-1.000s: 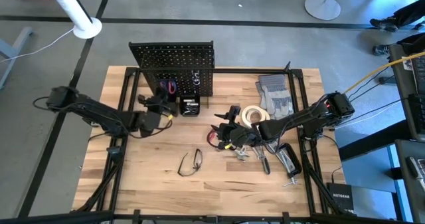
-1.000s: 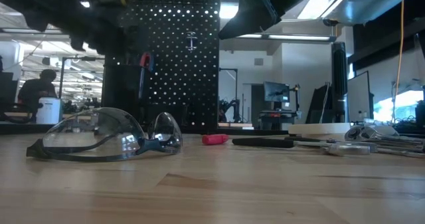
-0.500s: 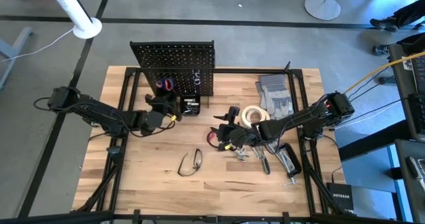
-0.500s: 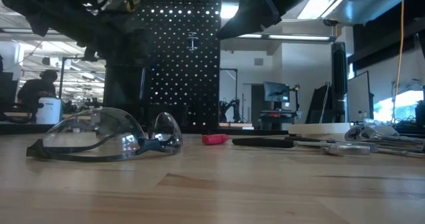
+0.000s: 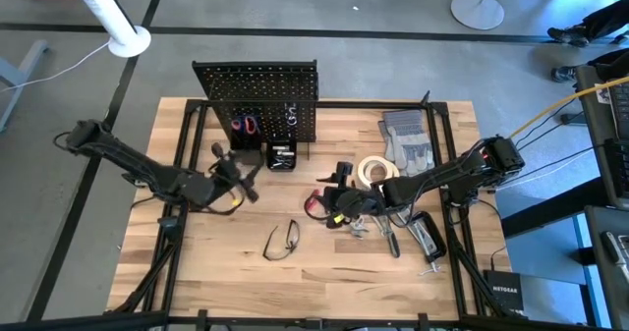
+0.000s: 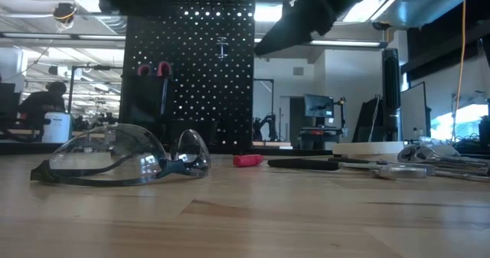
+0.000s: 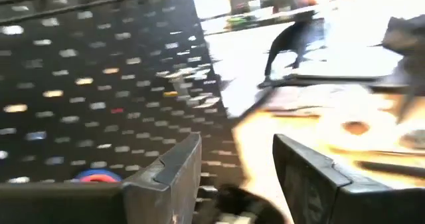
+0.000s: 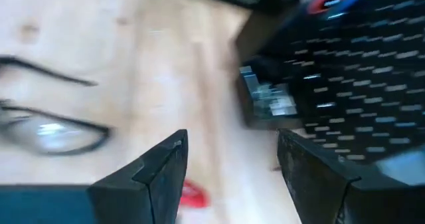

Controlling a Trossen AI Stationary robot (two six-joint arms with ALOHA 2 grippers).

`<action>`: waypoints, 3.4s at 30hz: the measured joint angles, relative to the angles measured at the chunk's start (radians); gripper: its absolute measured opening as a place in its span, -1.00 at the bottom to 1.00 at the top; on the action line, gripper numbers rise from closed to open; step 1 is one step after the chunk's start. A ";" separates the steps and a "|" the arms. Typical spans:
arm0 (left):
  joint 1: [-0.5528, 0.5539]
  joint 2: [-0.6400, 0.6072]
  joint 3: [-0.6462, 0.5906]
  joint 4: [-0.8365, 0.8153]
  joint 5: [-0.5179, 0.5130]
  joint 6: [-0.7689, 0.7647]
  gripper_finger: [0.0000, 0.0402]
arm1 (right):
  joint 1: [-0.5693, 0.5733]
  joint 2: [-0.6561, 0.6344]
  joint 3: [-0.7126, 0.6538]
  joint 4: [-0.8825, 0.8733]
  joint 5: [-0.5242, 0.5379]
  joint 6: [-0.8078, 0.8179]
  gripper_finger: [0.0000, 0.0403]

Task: Hang tools onto peg board
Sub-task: Put the pliers into the left pegboard organizer bin

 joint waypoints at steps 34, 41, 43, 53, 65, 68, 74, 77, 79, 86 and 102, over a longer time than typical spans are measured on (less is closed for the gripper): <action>-0.155 0.341 -0.037 -0.250 0.454 -0.840 -0.15 | 0.070 0.154 -0.001 -0.516 -0.418 0.679 0.14; -0.158 0.341 -0.037 -0.253 0.453 -0.835 -0.15 | 0.032 0.237 0.003 -0.463 -0.462 0.677 0.09; -0.158 0.342 -0.037 -0.253 0.453 -0.844 -0.15 | 0.029 0.248 0.004 -0.465 -0.480 0.675 0.00; -0.158 0.342 -0.037 -0.252 0.453 -0.871 -0.15 | 0.033 0.247 0.006 -0.512 -0.486 0.668 -0.75; -0.158 0.342 -0.037 -0.246 0.455 -0.882 -0.15 | 0.045 0.095 -0.005 -0.609 -0.433 0.621 -0.77; -0.158 0.342 -0.037 -0.239 0.455 -0.884 -0.15 | 0.061 0.044 -0.006 -0.616 -0.430 0.590 -0.77; -0.156 0.342 -0.037 -0.140 0.509 -0.821 -0.15 | 0.100 -0.039 -0.004 -0.386 -0.430 0.374 -0.77; -0.154 0.342 -0.037 -0.110 0.529 -0.805 -0.15 | 0.106 -0.040 -0.004 -0.209 -0.485 0.242 -0.77; -0.154 0.342 -0.037 -0.081 0.532 -0.794 -0.15 | 0.104 -0.035 -0.004 -0.090 -0.550 0.172 -0.79; -0.121 0.342 -0.037 0.042 0.552 -0.719 -0.15 | 0.050 0.024 -0.002 0.166 -0.702 0.017 -0.93; -0.083 0.443 -0.037 0.038 0.556 -0.771 -0.15 | 0.005 0.121 -0.001 -0.090 -0.489 0.192 -0.97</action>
